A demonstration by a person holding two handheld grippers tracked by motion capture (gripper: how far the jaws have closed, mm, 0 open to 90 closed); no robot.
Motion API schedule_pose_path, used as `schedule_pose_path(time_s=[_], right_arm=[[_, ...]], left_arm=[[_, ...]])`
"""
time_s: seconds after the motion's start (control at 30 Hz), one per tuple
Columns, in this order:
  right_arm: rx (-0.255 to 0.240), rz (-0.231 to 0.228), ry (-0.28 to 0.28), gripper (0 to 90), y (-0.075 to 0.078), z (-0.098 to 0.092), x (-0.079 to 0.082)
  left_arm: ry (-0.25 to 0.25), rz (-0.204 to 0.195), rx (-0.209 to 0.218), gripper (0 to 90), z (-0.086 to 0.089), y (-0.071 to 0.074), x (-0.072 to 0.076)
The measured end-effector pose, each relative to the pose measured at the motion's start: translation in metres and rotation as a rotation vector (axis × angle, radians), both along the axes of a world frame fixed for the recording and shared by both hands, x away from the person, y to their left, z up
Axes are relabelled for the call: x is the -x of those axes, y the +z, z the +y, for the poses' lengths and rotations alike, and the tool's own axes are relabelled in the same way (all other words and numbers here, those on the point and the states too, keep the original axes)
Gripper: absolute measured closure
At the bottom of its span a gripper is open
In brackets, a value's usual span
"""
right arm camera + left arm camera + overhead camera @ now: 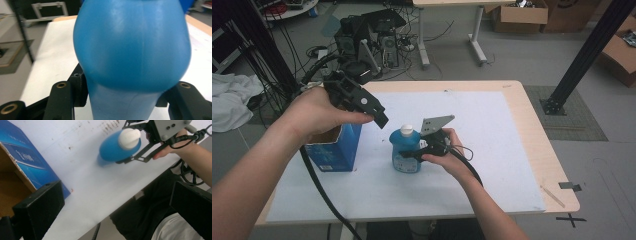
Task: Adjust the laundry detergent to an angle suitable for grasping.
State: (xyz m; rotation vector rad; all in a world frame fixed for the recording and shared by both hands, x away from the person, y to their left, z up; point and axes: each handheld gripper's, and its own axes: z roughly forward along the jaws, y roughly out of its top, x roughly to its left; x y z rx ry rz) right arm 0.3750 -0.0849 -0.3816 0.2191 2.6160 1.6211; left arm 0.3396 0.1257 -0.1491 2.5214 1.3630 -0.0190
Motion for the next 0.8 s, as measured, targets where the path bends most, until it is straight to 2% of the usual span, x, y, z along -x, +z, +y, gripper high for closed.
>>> schedule_pose_path(time_s=[0.1, 0.33, 0.67, 0.8], right_arm=[[0.006, -0.016, 0.050, 44.5, 0.002, -0.002, 0.004], [0.007, -0.033, 0.109, 44.4, 0.006, -0.005, 0.010], [0.015, -0.051, 0.115, 44.3, 0.003, -0.004, 0.015], [0.014, -0.043, 0.129, 44.1, 0.000, -0.005, 0.014]], left_arm=[[-0.012, 0.000, 0.003, 0.1, -0.002, 0.000, 0.000], [-0.025, 0.004, 0.001, 0.1, -0.005, -0.003, -0.001], [-0.040, 0.004, -0.002, 0.1, -0.009, -0.005, -0.002], [-0.051, 0.005, -0.008, 0.1, -0.011, -0.007, -0.002]])
